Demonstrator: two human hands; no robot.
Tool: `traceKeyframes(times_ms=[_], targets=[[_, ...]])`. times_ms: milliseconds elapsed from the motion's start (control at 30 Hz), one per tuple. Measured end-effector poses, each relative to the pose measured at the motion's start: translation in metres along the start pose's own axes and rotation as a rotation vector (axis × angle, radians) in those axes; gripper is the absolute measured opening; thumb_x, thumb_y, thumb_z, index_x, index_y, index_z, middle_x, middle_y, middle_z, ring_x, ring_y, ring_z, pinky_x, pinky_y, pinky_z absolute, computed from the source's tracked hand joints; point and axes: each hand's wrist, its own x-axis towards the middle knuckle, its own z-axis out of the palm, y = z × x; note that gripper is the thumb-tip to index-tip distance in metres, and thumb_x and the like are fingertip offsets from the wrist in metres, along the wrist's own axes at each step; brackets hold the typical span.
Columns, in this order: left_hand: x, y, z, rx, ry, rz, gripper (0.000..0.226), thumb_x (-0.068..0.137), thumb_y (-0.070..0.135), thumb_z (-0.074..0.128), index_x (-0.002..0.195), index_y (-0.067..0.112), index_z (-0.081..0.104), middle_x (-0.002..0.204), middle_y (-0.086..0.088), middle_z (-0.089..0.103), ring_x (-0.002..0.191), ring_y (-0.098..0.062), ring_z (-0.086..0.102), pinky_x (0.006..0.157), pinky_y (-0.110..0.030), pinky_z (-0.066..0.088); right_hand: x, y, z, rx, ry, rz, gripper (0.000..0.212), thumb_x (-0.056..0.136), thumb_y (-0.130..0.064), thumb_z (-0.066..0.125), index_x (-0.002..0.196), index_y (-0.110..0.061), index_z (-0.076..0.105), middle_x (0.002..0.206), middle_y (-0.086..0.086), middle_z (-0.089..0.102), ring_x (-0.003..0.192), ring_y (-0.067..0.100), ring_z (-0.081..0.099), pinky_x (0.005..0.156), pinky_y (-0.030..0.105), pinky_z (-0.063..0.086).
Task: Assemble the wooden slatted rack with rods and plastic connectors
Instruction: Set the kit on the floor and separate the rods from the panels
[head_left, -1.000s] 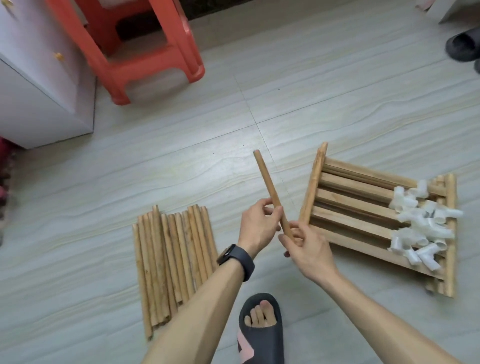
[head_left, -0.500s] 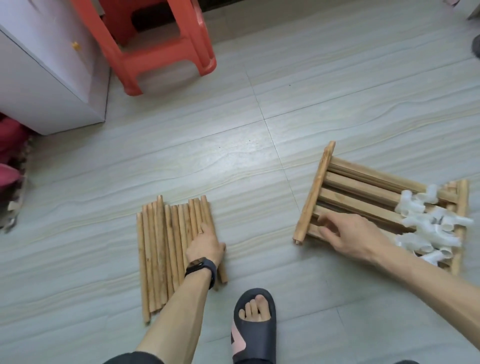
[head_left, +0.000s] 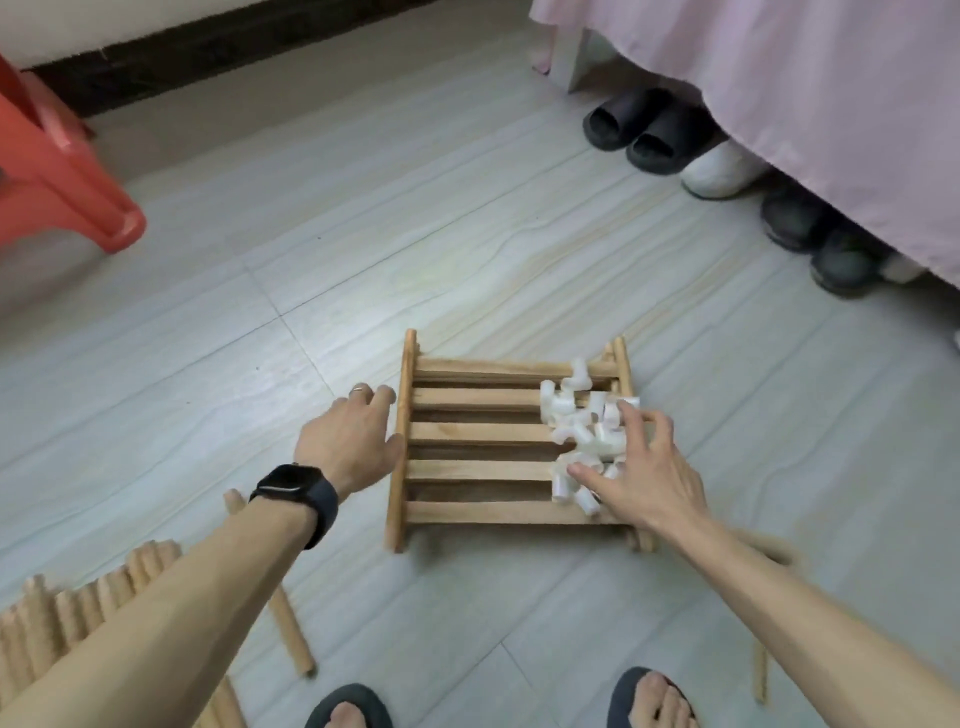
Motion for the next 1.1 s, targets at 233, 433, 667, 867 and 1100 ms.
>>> traceKeyframes(times_ms=[233,433,667,867,1100], targets=[[0.035,0.138,0.033,-0.142,-0.170,0.345,0.076,0.089,0.052,0.062,0.152,0.032,0.025,0.164,-0.010,0.020,0.144,-0.031,0.031,0.109,-0.050,0.042,0.040,0.015,-0.004,0.052,-0.221,0.022,0.135,0.057,-0.093,0.064,0.152,-0.048,-0.022,0.162,-0.002,-0.031,0.129,0.034,0.056,0.101,0.047,0.048],[0.058,0.167,0.067,-0.004,-0.209,0.464,0.090,0.081,0.051,0.068,0.152,0.049,0.013,0.168,-0.008,-0.013,0.141,-0.041,0.026,0.111,-0.051,0.037,0.064,0.021,-0.004,-0.127,-0.301,-0.134,0.125,0.066,-0.071,0.077,0.158,-0.043,-0.003,0.161,-0.003,-0.024,0.118,0.038,0.061,0.096,0.047,0.052],[0.065,0.174,0.068,-0.112,-0.158,0.377,0.050,0.089,0.034,0.069,0.133,0.033,0.046,0.160,-0.006,0.015,0.125,-0.036,0.039,0.086,-0.044,0.050,0.058,0.019,0.006,-0.057,-0.199,-0.153,0.100,0.072,-0.046,0.077,0.149,-0.041,0.015,0.142,0.009,0.020,0.089,0.039,0.063,0.088,0.042,0.053],[0.064,0.166,0.076,-0.246,-0.038,0.334,0.028,0.089,0.009,0.064,0.109,0.027,0.057,0.151,-0.004,0.026,0.120,-0.030,0.045,0.076,-0.039,0.050,0.056,0.002,0.014,-0.083,-0.263,-0.119,0.064,0.081,-0.029,0.065,0.136,-0.036,0.032,0.139,0.012,0.026,0.091,0.044,0.062,0.083,0.040,0.049],[0.061,0.148,0.061,-0.416,-0.016,0.302,0.031,0.086,0.000,0.062,0.107,0.022,0.065,0.137,-0.002,0.040,0.092,-0.027,0.059,0.077,-0.040,0.055,0.046,0.010,0.008,0.081,-0.179,-0.072,0.054,0.082,-0.031,0.065,0.130,-0.040,0.044,0.137,0.003,0.033,0.103,0.033,0.057,0.091,0.036,0.045]])
